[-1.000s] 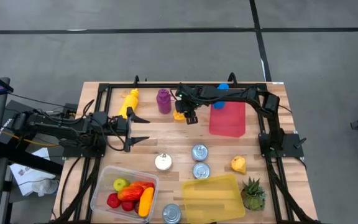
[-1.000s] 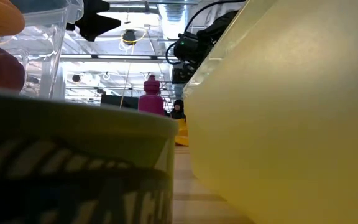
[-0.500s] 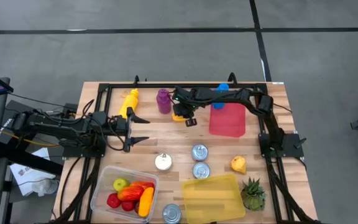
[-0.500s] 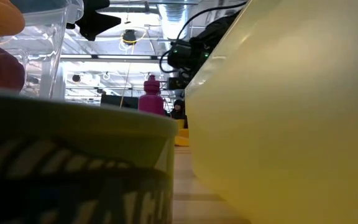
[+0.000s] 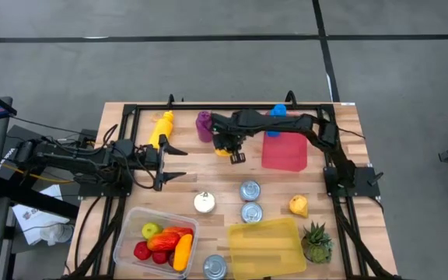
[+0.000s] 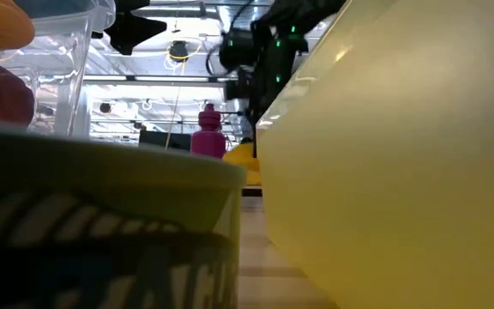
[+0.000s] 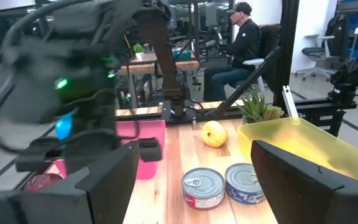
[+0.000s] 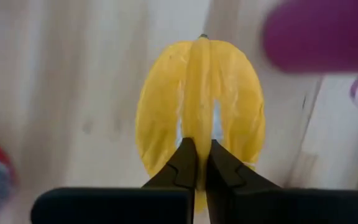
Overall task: Pick & Place Food Item
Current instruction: Put the yellow starfruit into the transparent bin
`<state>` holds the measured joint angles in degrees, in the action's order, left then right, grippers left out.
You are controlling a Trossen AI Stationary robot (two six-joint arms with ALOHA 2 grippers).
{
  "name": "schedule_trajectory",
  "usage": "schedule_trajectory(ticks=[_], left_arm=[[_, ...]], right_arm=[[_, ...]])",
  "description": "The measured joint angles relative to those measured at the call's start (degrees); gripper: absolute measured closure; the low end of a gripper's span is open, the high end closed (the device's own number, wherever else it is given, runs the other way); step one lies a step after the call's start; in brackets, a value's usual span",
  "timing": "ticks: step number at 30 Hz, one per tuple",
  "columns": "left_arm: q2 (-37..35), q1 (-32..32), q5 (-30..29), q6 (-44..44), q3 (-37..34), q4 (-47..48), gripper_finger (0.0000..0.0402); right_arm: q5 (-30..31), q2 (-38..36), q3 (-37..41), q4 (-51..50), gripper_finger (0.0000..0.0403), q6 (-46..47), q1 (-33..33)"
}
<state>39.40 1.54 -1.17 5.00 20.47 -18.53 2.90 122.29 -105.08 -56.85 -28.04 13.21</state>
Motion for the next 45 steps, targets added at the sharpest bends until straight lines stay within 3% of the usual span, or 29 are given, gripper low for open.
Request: schedule_trajectory(ticks=[8,15,18,26,32,39,45], left_arm=[[0.0,0.0,6.3,-1.0,0.0,-2.5,0.01],[0.0,0.7,8.7,-2.0,0.0,-3.3,0.01],[0.0,0.7,11.2,-1.4,0.0,-3.0,0.01],[1.0,0.7,28.1,-1.4,0.0,-2.9,0.0099],[7.2,0.7,25.7,-1.1,0.0,-8.8,0.0091],[15.5,0.7,25.2,-1.0,0.0,-20.9,0.0092],[20.1,0.7,25.2,-1.4,0.0,-27.5,0.0121]], right_arm=[[-0.1,-6.4,0.1,4.4,0.0401,4.7,-11.3],[0.1,-14.0,5.9,26.1,0.0402,9.7,-20.9],[-0.1,-16.4,9.3,30.6,0.0402,10.4,-23.6],[0.1,-21.5,20.2,43.4,0.0403,13.1,-25.2],[-2.8,-23.3,23.8,53.6,0.0403,13.1,-24.7],[-3.1,-22.6,23.9,55.1,0.0403,12.7,-24.7],[-3.6,-22.6,23.9,55.4,0.0403,12.5,-24.7]])
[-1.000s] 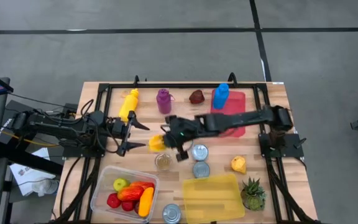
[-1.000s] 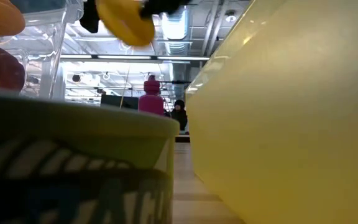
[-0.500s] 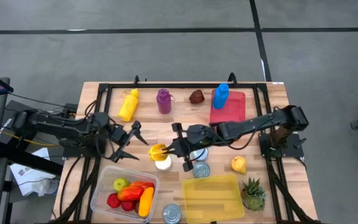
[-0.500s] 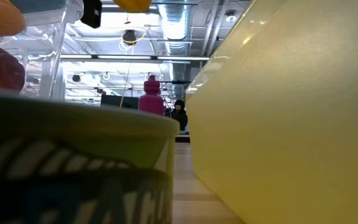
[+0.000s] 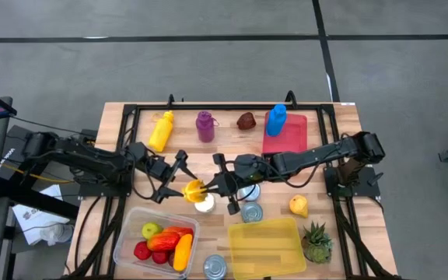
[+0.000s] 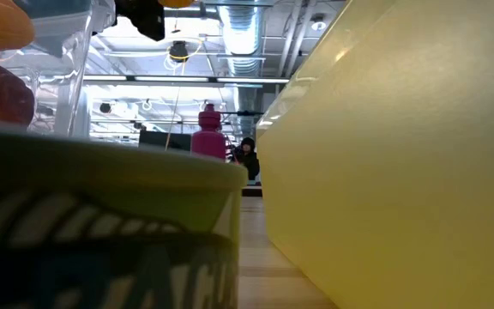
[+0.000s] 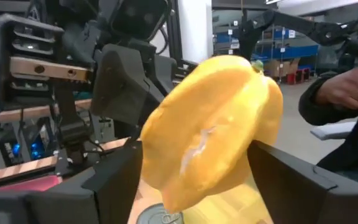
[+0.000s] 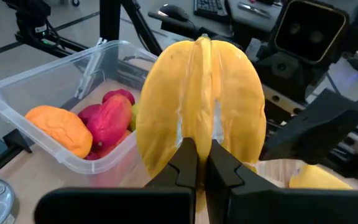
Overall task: Pick & Place Food Item
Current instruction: Put the yellow starfruit into the transparent bin
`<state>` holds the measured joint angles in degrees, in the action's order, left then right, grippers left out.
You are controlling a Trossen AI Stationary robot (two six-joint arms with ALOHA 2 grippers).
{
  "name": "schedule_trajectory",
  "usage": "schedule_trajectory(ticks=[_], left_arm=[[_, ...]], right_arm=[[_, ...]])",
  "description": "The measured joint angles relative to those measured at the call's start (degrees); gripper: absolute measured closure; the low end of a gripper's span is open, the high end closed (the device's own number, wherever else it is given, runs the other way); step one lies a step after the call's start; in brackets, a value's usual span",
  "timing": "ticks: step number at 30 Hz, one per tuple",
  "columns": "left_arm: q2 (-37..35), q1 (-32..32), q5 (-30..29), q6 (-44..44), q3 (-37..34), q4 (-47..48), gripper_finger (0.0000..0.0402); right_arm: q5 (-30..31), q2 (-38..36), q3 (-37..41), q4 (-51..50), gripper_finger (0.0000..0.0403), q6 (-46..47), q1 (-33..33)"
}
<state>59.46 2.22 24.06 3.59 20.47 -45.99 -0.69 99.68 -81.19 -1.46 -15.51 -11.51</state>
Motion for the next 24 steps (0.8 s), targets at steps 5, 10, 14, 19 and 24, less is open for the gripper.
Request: schedule_trajectory(ticks=[5,10,14,19,24], left_arm=[[1.4,0.0,0.3,0.2,0.0,-2.4,0.0197],[0.5,0.0,1.0,0.5,0.0,-2.2,0.0336],[-1.3,0.1,0.5,1.1,0.0,0.0,0.0384],[-4.3,0.1,0.2,1.0,0.1,4.6,0.0394],[-8.5,0.0,-0.7,0.8,0.0,12.4,0.0395]], right_arm=[[-0.9,0.0,0.0,0.3,0.0403,-0.3,0.0],[-1.0,-0.2,0.0,0.1,0.0403,-0.4,0.0],[-1.0,-0.2,-0.1,0.9,0.0395,-0.3,-0.2],[0.3,0.1,0.0,2.9,0.0345,0.6,-0.4],[1.1,0.1,0.0,4.6,0.0264,0.4,-0.5]])
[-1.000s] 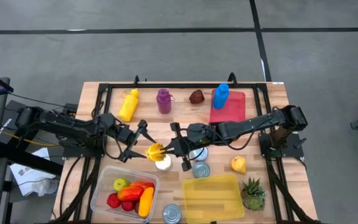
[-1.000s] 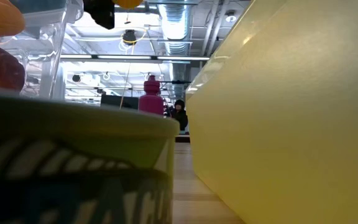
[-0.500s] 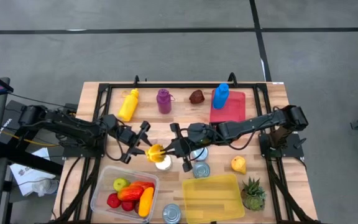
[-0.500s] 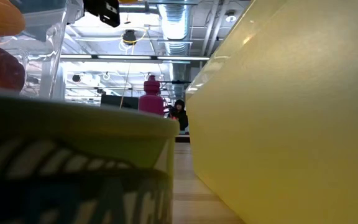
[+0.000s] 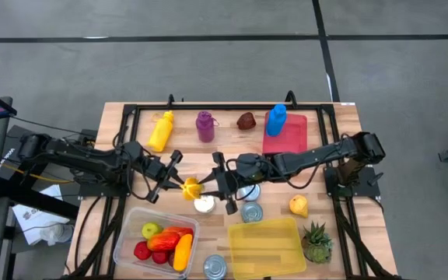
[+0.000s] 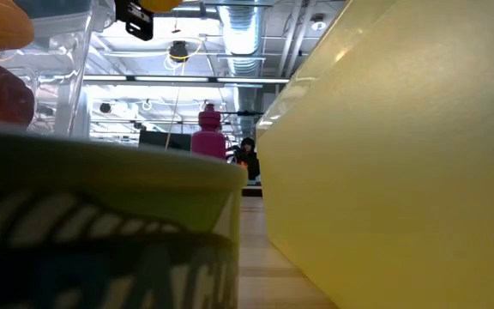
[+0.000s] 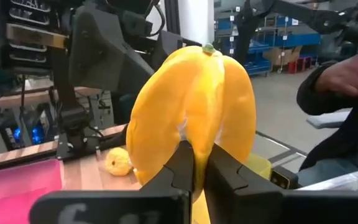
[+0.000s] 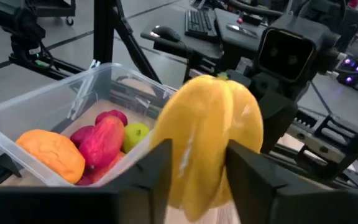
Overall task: Pick & Place Food Item
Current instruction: Put the yellow starfruit into the transparent bin
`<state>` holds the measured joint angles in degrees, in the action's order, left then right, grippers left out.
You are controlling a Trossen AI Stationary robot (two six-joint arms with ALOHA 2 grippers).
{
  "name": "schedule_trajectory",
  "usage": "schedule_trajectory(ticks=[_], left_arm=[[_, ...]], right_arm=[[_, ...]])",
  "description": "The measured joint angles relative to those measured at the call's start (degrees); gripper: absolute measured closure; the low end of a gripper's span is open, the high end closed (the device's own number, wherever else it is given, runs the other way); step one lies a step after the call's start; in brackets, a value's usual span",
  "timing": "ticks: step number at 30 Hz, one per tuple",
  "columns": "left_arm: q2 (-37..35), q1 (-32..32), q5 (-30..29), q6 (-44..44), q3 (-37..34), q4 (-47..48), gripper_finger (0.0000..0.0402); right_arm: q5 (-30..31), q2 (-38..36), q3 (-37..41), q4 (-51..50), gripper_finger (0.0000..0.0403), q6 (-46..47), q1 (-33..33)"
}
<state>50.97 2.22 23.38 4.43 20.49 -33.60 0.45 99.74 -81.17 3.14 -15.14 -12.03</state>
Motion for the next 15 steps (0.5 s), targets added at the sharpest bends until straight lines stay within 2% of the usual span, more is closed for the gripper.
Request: schedule_trajectory(ticks=[6,11,15], left_arm=[[-5.7,0.2,0.2,-0.4,1.5,10.7,0.0396],[-7.6,4.0,0.0,-0.5,5.7,22.3,0.0397],[-7.4,10.3,-4.5,-0.4,9.5,32.6,0.0397]], right_arm=[[2.0,-1.1,0.0,0.4,0.0182,-1.6,-1.6],[4.0,-2.2,-0.1,-0.3,0.017,-2.5,-4.1],[4.1,-2.0,-0.1,-2.2,0.0177,-2.8,-5.9]])
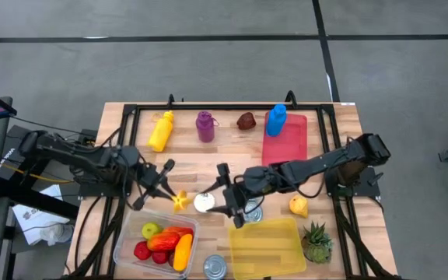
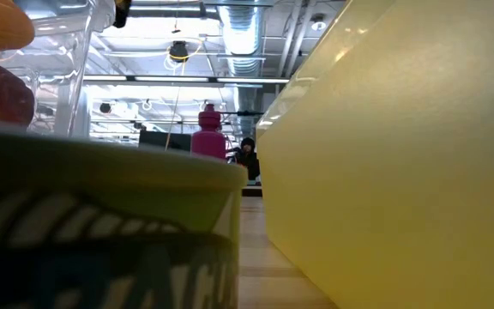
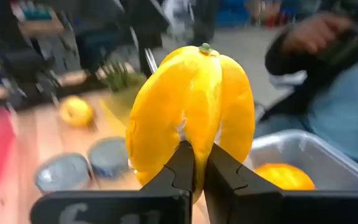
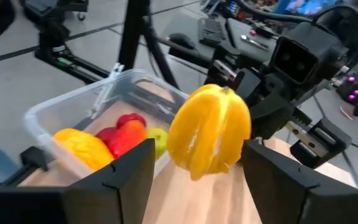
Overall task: Pick & Place Food Item
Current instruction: Put the yellow starfruit into the transparent bin
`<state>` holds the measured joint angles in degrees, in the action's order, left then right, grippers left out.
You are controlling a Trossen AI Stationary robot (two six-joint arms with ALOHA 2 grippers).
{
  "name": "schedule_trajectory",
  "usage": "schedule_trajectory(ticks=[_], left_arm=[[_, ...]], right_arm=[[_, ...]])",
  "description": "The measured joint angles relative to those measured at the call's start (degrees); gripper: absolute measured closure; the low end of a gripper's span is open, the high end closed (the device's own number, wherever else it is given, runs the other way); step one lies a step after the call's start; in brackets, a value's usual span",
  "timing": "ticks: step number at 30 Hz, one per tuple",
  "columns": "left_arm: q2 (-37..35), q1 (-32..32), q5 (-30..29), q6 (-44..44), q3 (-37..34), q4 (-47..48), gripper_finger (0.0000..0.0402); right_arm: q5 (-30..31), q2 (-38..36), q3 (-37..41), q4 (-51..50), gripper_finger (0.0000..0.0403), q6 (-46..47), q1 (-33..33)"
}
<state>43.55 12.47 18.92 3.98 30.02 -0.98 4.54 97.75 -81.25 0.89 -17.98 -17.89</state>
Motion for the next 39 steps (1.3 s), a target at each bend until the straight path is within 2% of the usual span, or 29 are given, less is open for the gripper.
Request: schedule_trajectory(ticks=[3,7,13,22,27,30,39], left_arm=[[0.4,5.5,-5.0,-0.6,2.5,7.5,0.0397],[0.8,12.8,-11.2,-4.3,4.9,13.6,0.0397],[2.9,20.8,-14.5,-10.3,6.1,17.6,0.0397],[11.3,23.9,-14.6,-17.6,6.1,21.6,0.0397],[12.9,23.9,-14.1,-19.2,6.1,22.5,0.0395],[12.5,23.9,-12.6,-19.8,6.1,22.7,0.0377],[10.8,23.9,-13.6,-21.3,6.0,22.5,0.027]], right_arm=[[-0.2,0.7,0.2,-0.2,0.0186,0.5,-0.8],[-0.2,0.8,4.2,2.5,0.0198,1.9,-1.3],[-0.2,0.9,8.1,2.4,0.0216,6.1,-0.3],[-0.2,0.9,8.2,-0.4,0.0234,7.5,0.4],[0.0,0.9,8.2,-1.0,0.024,7.5,0.4],[0.0,0.9,8.2,-1.5,0.0243,8.2,0.4],[0.0,0.9,8.2,-2.4,0.0246,9.7,-0.9]])
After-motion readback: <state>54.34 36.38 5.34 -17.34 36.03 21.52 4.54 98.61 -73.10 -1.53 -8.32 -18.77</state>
